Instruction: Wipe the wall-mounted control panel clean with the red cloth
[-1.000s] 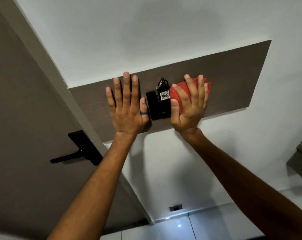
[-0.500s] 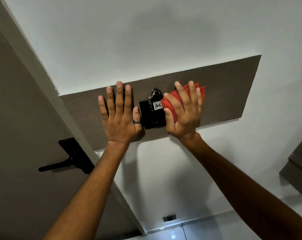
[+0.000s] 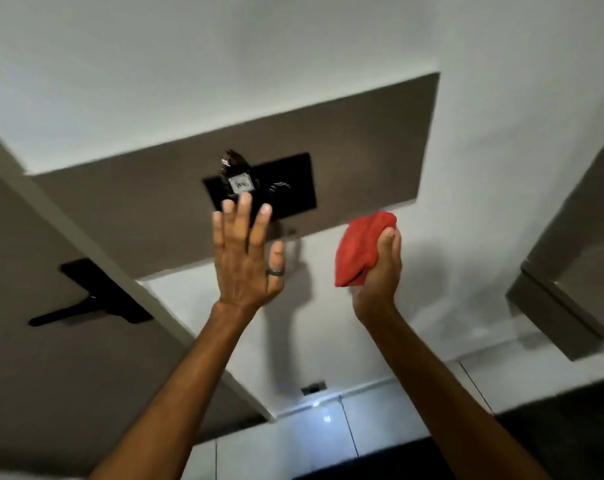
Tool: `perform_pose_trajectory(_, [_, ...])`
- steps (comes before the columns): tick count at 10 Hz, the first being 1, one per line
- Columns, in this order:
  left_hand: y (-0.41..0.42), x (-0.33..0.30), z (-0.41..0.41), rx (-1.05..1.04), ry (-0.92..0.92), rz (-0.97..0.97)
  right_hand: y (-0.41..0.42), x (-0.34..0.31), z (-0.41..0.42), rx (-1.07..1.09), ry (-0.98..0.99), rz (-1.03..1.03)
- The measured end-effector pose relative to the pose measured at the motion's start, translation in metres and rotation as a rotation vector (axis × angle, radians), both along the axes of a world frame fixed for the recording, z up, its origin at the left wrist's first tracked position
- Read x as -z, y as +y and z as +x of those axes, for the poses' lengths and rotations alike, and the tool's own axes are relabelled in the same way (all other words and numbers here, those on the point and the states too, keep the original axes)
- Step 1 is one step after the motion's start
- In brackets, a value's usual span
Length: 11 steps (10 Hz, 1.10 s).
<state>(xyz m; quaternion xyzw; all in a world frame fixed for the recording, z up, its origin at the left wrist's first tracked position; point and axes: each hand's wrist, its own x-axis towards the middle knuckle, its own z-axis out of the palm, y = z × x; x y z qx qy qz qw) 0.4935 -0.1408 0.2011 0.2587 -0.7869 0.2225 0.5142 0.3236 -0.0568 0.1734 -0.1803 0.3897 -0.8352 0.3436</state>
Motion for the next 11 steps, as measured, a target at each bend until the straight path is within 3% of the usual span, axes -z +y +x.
perform_pose_trajectory(2, [0.045,0.079,-0.099,0.108,-0.247,0.33,0.06,0.053,-0.092,-0.269,-0.615,0.219])
perform_pose_trajectory(4, [0.086,0.145,-0.214,0.174,-0.544,0.589,0.132,0.108,-0.255,-0.09,-0.678,0.375])
perform_pose_trajectory(5, [0.102,0.161,-0.265,0.198,-0.637,0.631,0.165,0.11,-0.35,0.053,-0.418,0.434])
perform_pose_trajectory(6, [0.112,0.163,-0.317,0.224,-0.678,0.64,0.182,0.112,-0.433,0.125,0.099,0.636])
perform_pose_trajectory(7, [0.122,0.169,-0.372,0.211,-0.7,0.681,0.189,0.166,-0.524,0.098,0.863,0.98])
perform_pose_trajectory(8, [0.136,0.182,-0.397,0.179,-0.723,0.719,0.184,0.253,-0.563,-0.193,1.459,1.284])
perform_pose_trajectory(9, [0.15,0.196,-0.414,0.125,-0.753,0.748,0.184,0.284,-0.555,-0.181,1.49,1.327])
perform_pose_trajectory(11, [0.154,0.172,-0.398,0.064,-0.634,0.702,0.189,0.244,-0.5,0.088,1.569,1.153])
